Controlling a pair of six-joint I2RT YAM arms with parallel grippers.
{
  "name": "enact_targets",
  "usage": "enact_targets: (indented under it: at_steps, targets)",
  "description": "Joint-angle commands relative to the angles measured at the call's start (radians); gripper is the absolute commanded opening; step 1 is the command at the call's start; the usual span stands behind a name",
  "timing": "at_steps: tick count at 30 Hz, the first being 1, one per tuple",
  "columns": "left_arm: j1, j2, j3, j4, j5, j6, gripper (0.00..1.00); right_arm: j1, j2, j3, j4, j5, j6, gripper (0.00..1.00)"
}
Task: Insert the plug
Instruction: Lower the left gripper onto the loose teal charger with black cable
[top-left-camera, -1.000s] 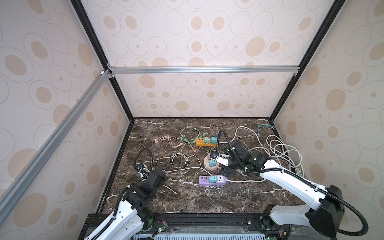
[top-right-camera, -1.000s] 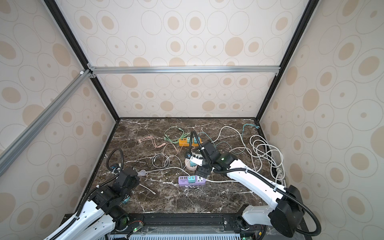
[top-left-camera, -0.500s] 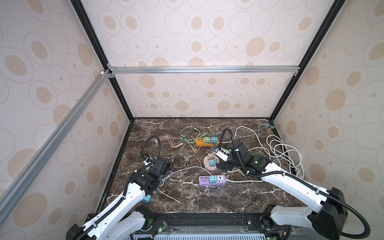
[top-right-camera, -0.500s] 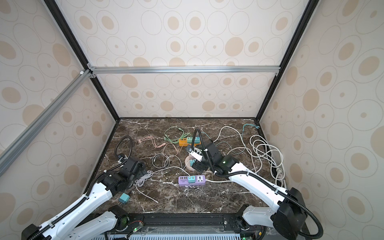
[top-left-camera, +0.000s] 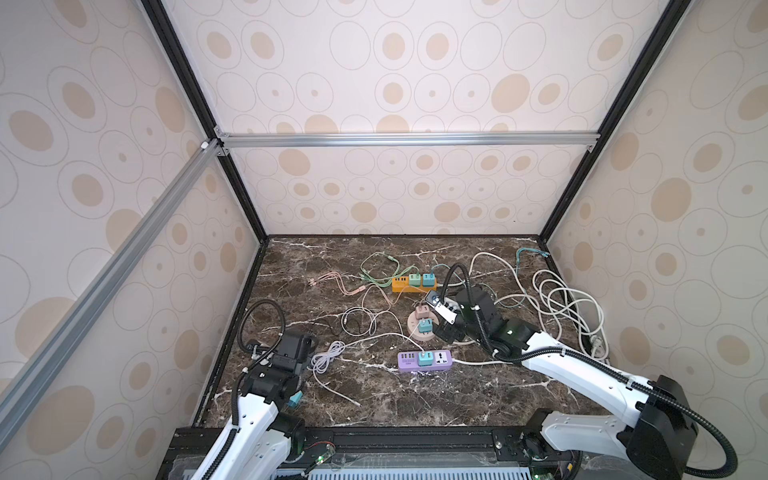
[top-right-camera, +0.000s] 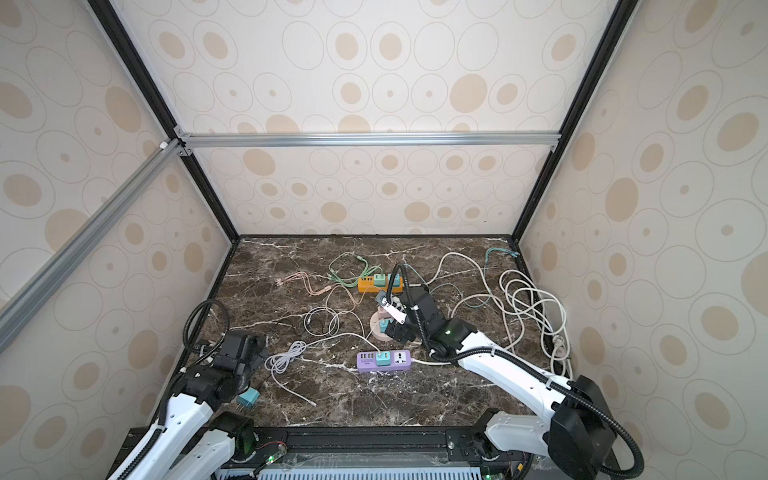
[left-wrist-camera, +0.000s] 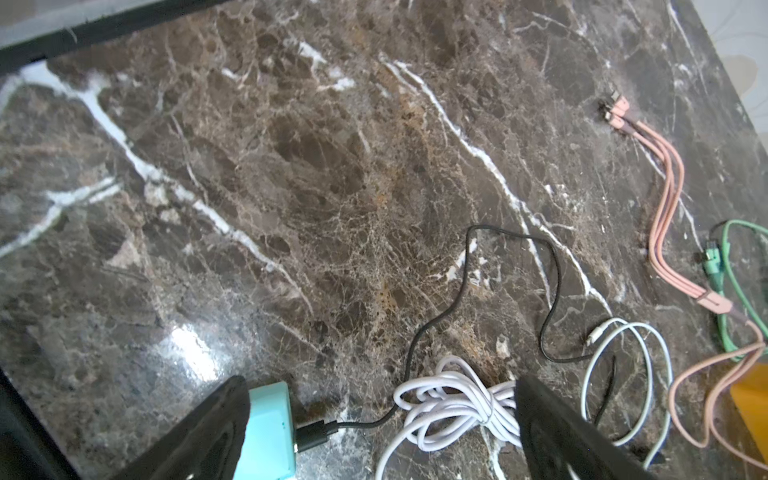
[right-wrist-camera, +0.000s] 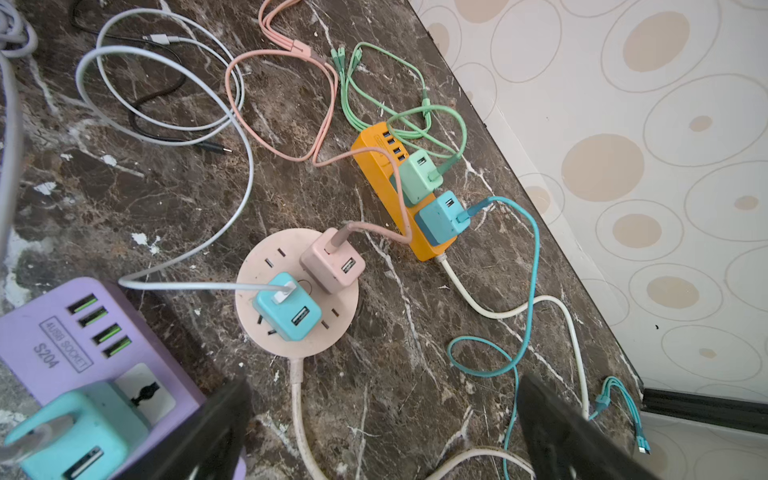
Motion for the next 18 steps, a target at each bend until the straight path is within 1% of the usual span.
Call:
enact_targets:
  at_steps: [1,4,6,9,11,16,18]
  targets:
    - [0.036,0.017,-0.031,-0.062,0.048,-0.146,0.98,-0.007,-0.006,-0.01,0.039,0.015,-0.01,0.99]
    - [0.061,0.079,-0.04,-0.117,0.055,-0.201,0.98,-0.007,0.004,-0.01,0.043,0.021,-0.021,0.99]
    - [0.072,0.13,-0.065,-0.09,0.093,-0.199,0.98,-0.007,0.014,-0.012,0.047,0.024,-0.03,1.0]
    - [0.079,0.198,-0.118,0.038,0.184,-0.164,0.98,-0.007,0.031,-0.008,0.048,0.031,-0.033,1.0]
    - [0.079,0.238,-0.126,0.129,0.217,-0.129,0.98,-0.006,0.039,-0.004,0.043,0.03,-0.028,0.99]
    - [0.093,0.308,-0.064,0.251,0.18,-0.089,0.98,-0.007,0.051,0.003,0.033,0.032,-0.025,1.0]
    - [0.103,0.334,-0.044,0.314,0.192,-0.079,0.99,-0.008,0.053,0.006,0.033,0.035,-0.027,0.99]
